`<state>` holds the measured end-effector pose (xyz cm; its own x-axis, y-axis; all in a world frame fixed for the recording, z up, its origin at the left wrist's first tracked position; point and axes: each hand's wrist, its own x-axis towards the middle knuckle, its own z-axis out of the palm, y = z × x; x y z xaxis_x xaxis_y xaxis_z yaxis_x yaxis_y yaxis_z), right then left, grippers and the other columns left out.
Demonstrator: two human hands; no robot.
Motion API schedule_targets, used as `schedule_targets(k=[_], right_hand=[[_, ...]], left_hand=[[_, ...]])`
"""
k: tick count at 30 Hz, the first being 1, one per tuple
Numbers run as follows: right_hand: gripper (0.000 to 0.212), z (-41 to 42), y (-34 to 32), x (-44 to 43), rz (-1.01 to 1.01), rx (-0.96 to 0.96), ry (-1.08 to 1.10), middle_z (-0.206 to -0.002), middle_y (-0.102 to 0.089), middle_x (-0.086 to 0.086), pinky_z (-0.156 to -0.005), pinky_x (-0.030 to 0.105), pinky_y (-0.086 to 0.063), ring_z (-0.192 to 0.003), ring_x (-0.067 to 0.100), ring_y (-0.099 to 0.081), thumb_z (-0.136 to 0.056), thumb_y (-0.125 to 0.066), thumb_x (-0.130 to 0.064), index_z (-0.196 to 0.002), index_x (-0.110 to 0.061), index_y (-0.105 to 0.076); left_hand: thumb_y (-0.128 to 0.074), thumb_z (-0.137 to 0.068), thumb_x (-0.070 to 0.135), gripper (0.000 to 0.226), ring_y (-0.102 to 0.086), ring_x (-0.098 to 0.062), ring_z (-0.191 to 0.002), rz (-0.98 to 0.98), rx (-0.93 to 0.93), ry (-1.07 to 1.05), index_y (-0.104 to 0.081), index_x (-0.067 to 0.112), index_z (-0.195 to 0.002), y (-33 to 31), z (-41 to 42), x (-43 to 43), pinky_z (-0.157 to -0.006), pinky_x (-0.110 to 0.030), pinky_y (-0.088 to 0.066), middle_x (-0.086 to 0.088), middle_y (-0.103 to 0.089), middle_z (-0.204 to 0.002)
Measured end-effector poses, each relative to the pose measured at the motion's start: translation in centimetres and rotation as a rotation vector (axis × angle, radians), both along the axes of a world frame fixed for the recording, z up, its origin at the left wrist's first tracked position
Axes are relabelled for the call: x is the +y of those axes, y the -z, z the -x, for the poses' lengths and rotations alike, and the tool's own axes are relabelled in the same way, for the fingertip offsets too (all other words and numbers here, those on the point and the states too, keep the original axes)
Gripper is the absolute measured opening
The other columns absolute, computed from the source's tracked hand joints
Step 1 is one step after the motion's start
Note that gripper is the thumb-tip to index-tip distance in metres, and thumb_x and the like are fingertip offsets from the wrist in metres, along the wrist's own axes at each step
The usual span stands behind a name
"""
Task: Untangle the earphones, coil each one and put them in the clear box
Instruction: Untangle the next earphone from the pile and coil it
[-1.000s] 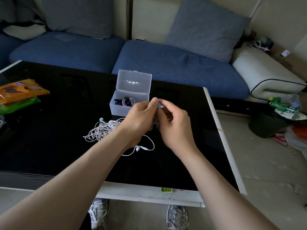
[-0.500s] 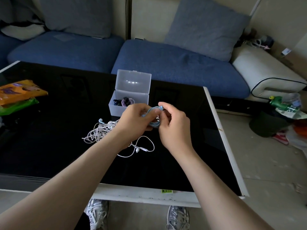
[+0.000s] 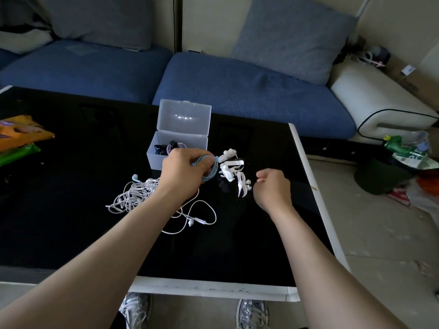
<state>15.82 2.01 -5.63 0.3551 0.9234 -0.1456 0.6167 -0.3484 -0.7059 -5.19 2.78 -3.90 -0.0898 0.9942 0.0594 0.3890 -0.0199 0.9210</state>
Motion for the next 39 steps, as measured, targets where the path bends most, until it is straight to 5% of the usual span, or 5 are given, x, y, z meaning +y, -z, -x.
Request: schedule_targets(k=[15,23,29,35,39], right_hand=[[0.071,1.9,4.3,6.1,0.089,0.084,-0.205,-0.176,-0.017,-0.004,-0.127,0.058,-0.017,-0.159,0.033,-0.010,-0.101,-0.040,-0.011,-0.166,-0.035,-0.025],[0.031,2.2,5.1,8.1,0.029,0.113,0.024,-0.111,-0.057,0.008,-0.077,0.036,-0.047,-0.106,0.031,-0.054,-0.091,-0.037,-0.034,-0.095,-0.018,-0.064],[0.050,2.3,5.3,8.2,0.117,0.034,-0.011,-0.143,-0.056,0.012,-0.100,0.045,-0.041,-0.131,0.037,-0.050,-0.100,-0.049,-0.036,-0.148,-0.021,-0.054],[0.023,2.6,5.7,8.1,0.110,0.065,-0.009,-0.080,-0.056,0.007,-0.074,0.048,-0.050,-0.079,0.028,-0.053,-0.070,-0.056,-0.039,-0.059,-0.019,-0.053],[0.030,2.8,4.4,7.6,0.063,0.142,-0.001,-0.103,-0.068,0.000,-0.093,0.052,-0.060,-0.092,0.019,-0.068,-0.084,-0.071,-0.025,-0.114,-0.020,-0.065]], left_hand=[[-0.071,-0.098,0.022,0.013,-0.071,-0.006,-0.081,-0.062,0.140,0.103,-0.084,0.025,-0.098,1.9,-2.1,2.7,-0.080,-0.040,-0.064,0.011,-0.076,-0.086],[-0.070,-0.099,0.021,0.014,-0.071,-0.006,-0.078,-0.034,0.151,0.115,-0.084,0.022,-0.098,1.6,-2.1,2.5,-0.079,-0.039,-0.063,0.009,-0.076,-0.085],[-0.070,-0.098,0.021,0.015,-0.070,-0.006,-0.076,-0.026,0.156,0.115,-0.084,0.024,-0.096,1.6,-2.0,2.5,-0.078,-0.038,-0.063,0.009,-0.076,-0.082],[-0.070,-0.097,0.021,0.015,-0.070,-0.007,-0.078,-0.006,0.149,0.092,-0.084,0.025,-0.092,1.7,-1.6,2.6,-0.079,-0.040,-0.062,0.010,-0.075,-0.082],[-0.070,-0.097,0.019,0.015,-0.070,-0.009,-0.078,0.000,0.146,0.077,-0.084,0.023,-0.093,1.6,-1.5,2.6,-0.079,-0.040,-0.062,0.011,-0.075,-0.082]])
